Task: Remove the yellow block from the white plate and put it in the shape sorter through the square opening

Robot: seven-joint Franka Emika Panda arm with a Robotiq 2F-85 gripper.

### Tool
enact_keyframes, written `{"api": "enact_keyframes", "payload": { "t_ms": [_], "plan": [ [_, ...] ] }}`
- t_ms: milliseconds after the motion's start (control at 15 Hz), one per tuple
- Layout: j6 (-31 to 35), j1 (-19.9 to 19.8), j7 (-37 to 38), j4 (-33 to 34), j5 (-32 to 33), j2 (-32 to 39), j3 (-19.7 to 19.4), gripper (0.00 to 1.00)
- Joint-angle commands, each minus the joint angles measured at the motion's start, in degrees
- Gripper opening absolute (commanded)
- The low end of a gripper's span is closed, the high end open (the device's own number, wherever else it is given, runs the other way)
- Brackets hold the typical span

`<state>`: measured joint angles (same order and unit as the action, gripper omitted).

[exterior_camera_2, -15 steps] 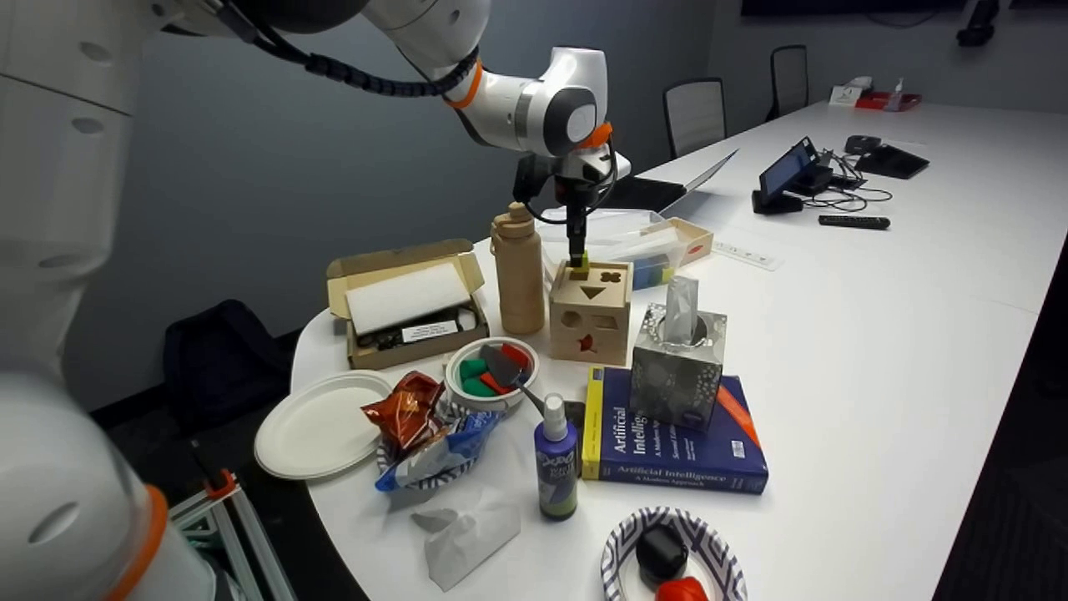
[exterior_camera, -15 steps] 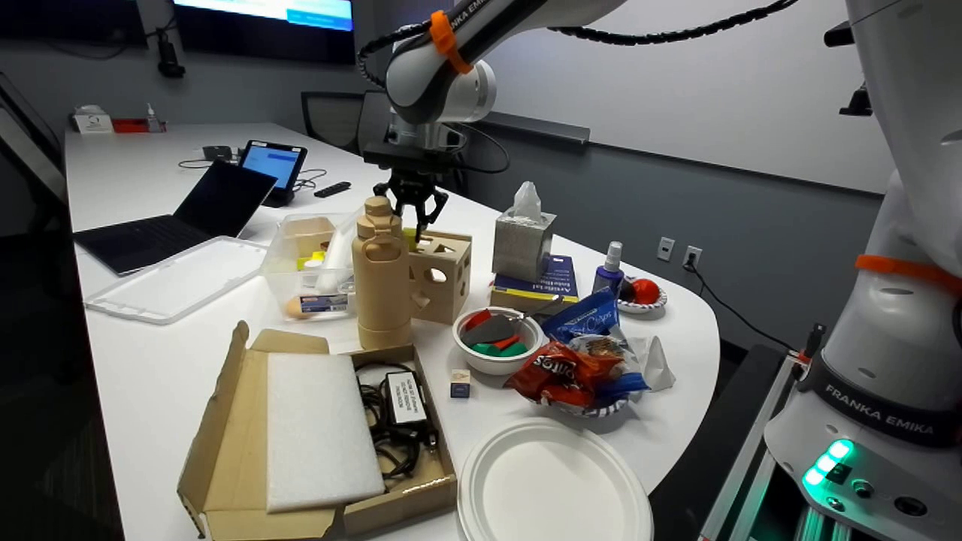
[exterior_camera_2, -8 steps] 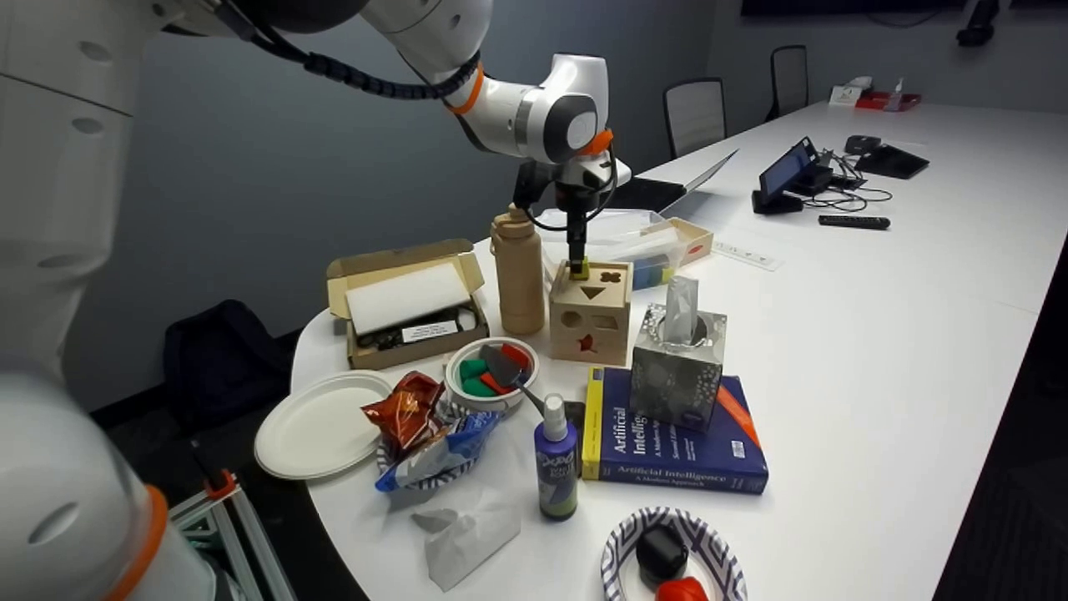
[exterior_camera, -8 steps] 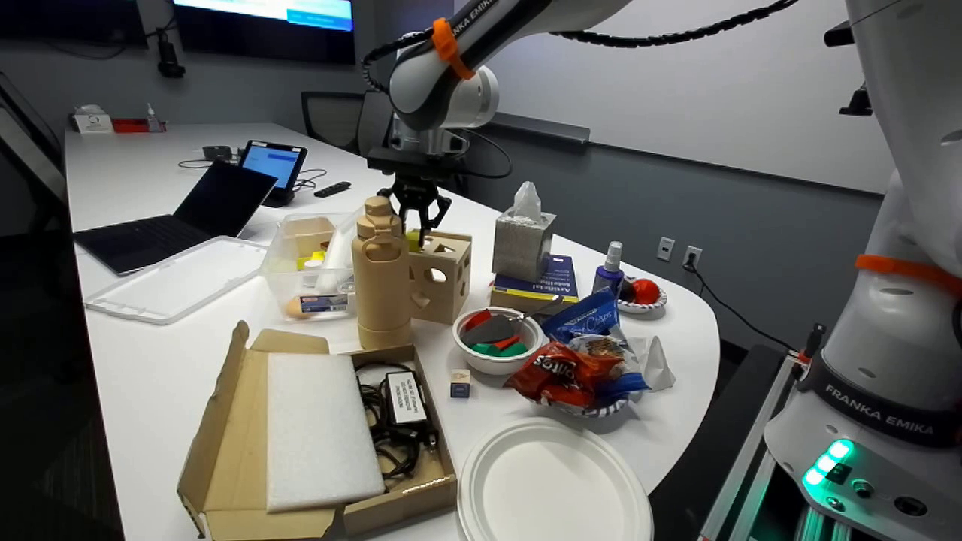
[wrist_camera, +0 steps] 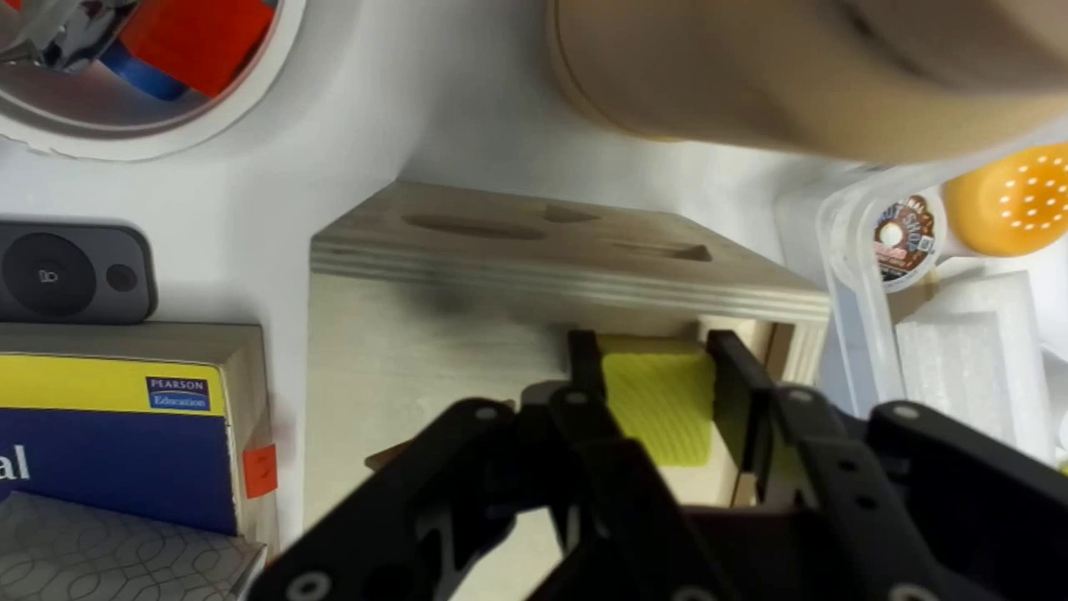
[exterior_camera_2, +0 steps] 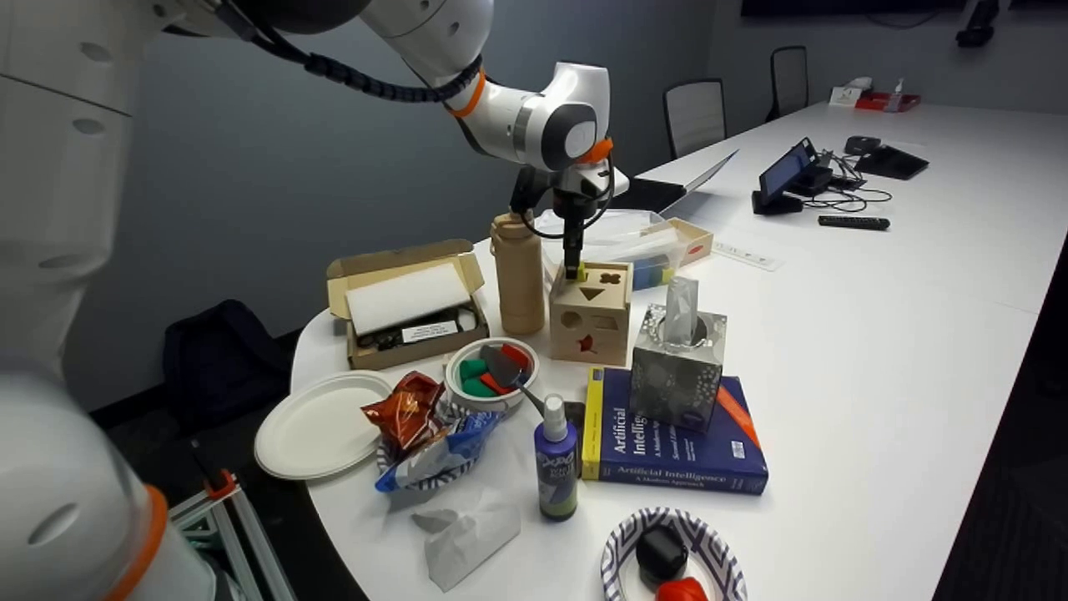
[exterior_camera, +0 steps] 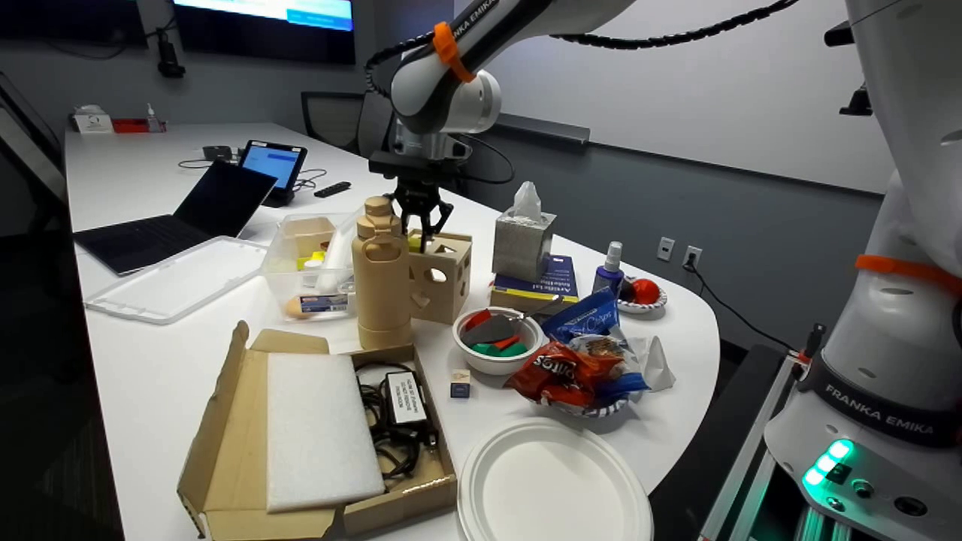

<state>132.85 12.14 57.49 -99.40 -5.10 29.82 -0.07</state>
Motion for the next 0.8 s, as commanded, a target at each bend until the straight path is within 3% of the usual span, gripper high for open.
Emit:
{"api": "enact_keyframes", "payload": {
  "t_ms": [0,67,133,267,533,733],
  "plan": [
    [1.71,-0.29,0.85,-1.47,-1.11,-0.57,0.16,0.11],
    [2.02,-0.25,0.89,-1.55,-1.1,-0.6,0.12,0.11],
    [2.41,-0.14,0.9,-1.61,-0.88,-0.69,0.04,0.61],
    [3.2,-0.07,0.5,-1.65,-0.74,-0.98,0.13,0.69],
    [3.1,0.06,-0.08,-1.77,-0.82,-2.59,0.66,1.0],
    [1.05,0.44,-0.09,-1.86,-0.47,-4.44,0.98,1.0]
  ]
}}
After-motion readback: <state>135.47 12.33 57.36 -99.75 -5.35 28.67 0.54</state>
